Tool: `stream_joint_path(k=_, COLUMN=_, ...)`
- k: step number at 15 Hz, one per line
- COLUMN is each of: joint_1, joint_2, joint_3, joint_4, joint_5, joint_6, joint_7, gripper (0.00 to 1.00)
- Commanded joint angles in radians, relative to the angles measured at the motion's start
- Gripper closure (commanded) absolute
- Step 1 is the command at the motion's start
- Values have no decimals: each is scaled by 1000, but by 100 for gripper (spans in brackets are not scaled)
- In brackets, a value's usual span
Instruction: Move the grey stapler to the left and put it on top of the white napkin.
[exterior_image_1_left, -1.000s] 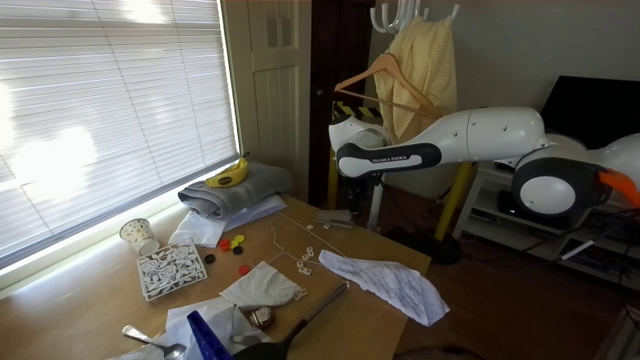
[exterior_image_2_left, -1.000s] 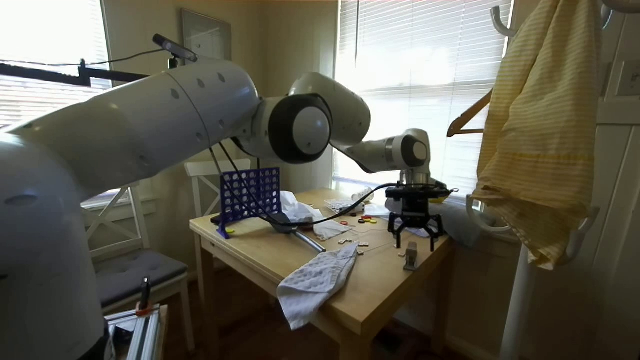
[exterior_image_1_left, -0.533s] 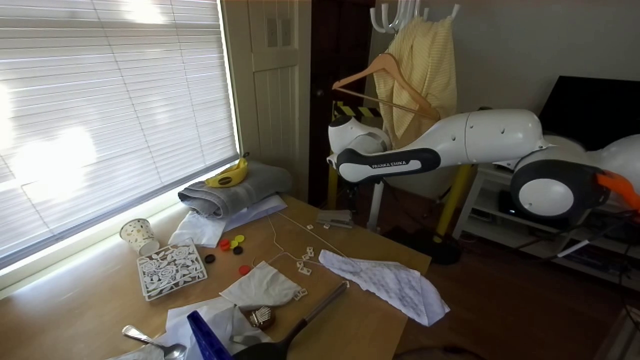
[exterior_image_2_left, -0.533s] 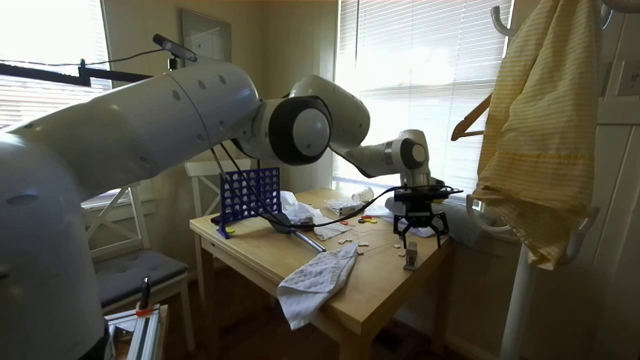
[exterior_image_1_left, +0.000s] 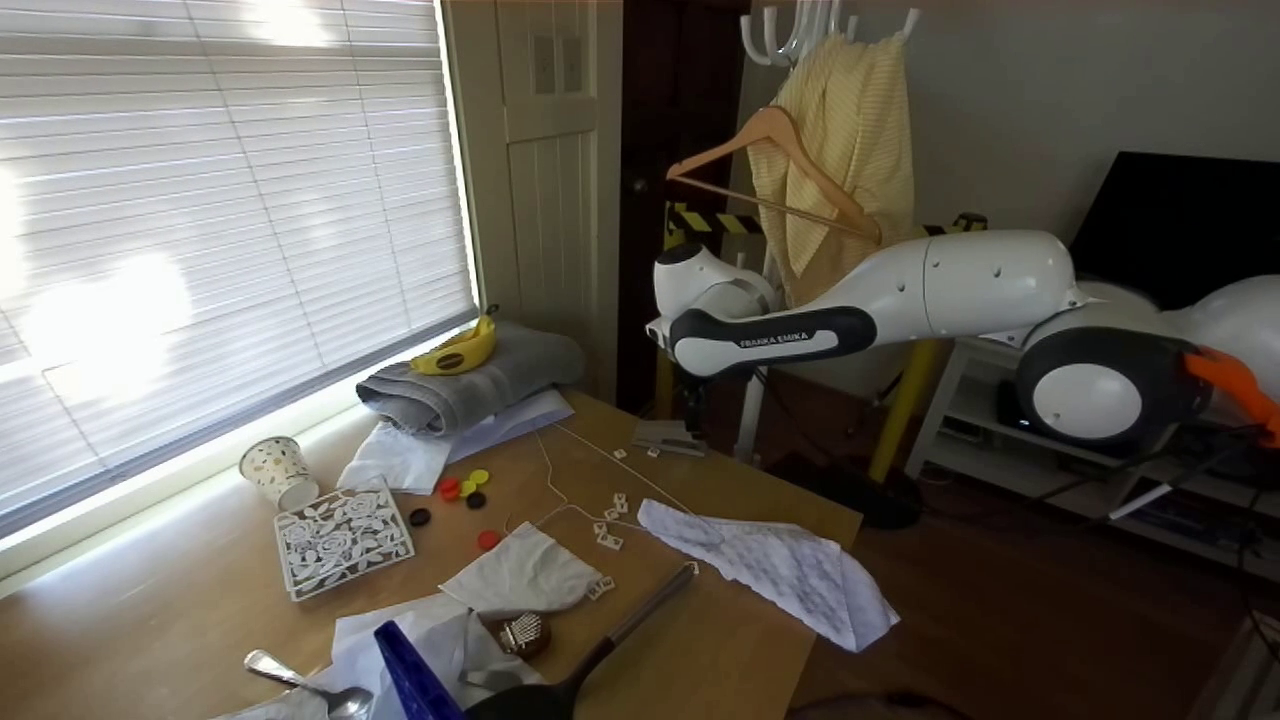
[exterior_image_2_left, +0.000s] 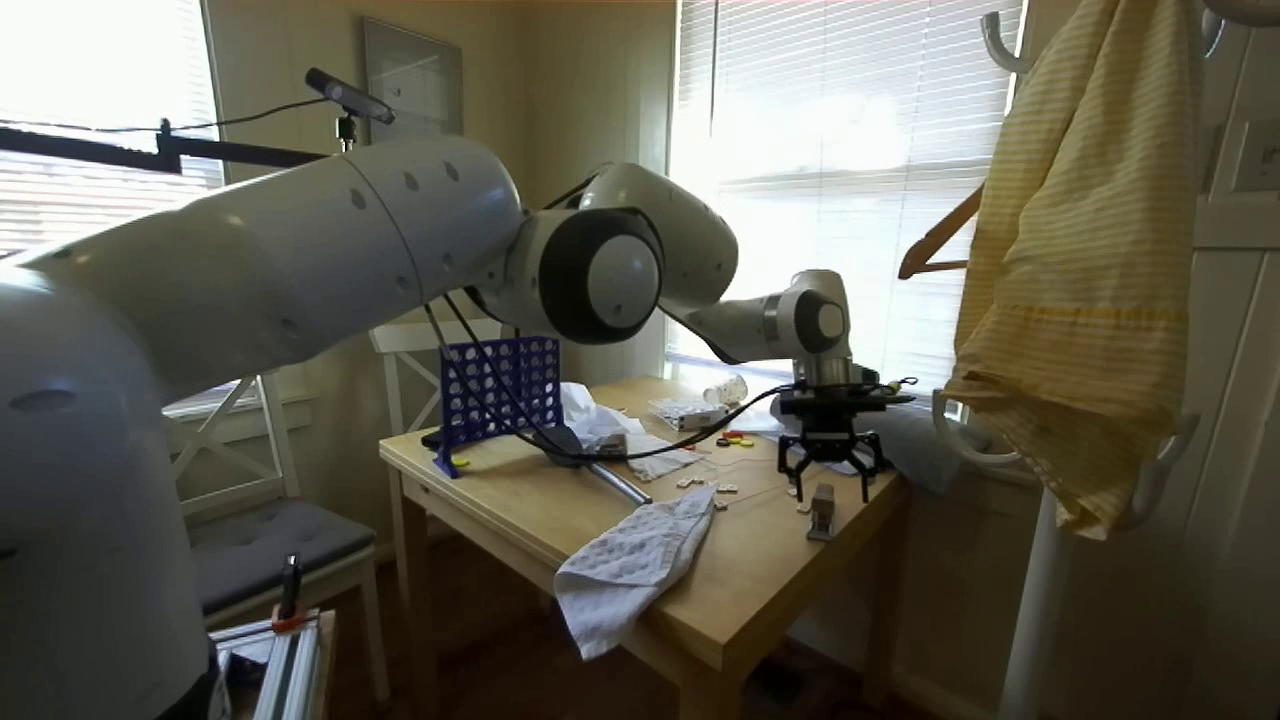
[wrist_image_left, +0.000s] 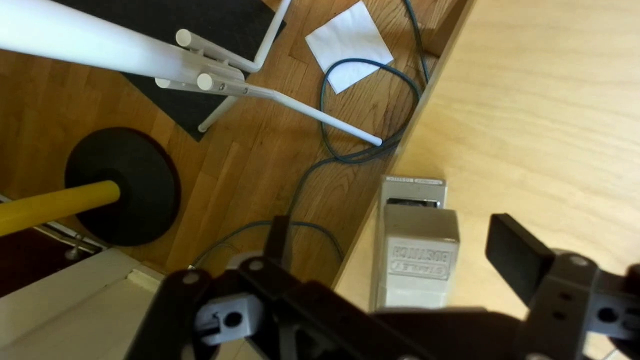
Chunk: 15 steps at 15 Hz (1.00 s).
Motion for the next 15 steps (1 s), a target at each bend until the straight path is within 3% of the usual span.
stream_joint_path(k=1, joint_1=-43, joint_2=53, joint_3=40, joint_4=73, joint_5=59, joint_6=8, joint_7=-16, gripper=0)
stream_joint_path(k=3, joint_1=-57, joint_2=63, joint_3=57, joint_4=81, joint_5=81, joint_6=10, joint_7=-20, gripper=1)
stream_joint_path(k=4, joint_1=-60, joint_2=67, joint_3=61, joint_4=88, joint_5=86, joint_6=12, joint_7=-19, gripper=21)
stream_joint_path(k=6, joint_1=-64, joint_2=73, joint_3=68, joint_4=97, joint_5=89, joint_6=13, joint_7=-17, gripper=30)
stream_joint_path(k=14, joint_1=-60, joint_2=84, joint_3=86, joint_4=120, joint_5=84, joint_6=-8, joint_7=-21, gripper=86)
stream_joint_path(k=15, joint_1=-62, joint_2=79, joint_3=91, joint_4=118, joint_5=87, joint_6=-16, joint_7=-22, gripper=86)
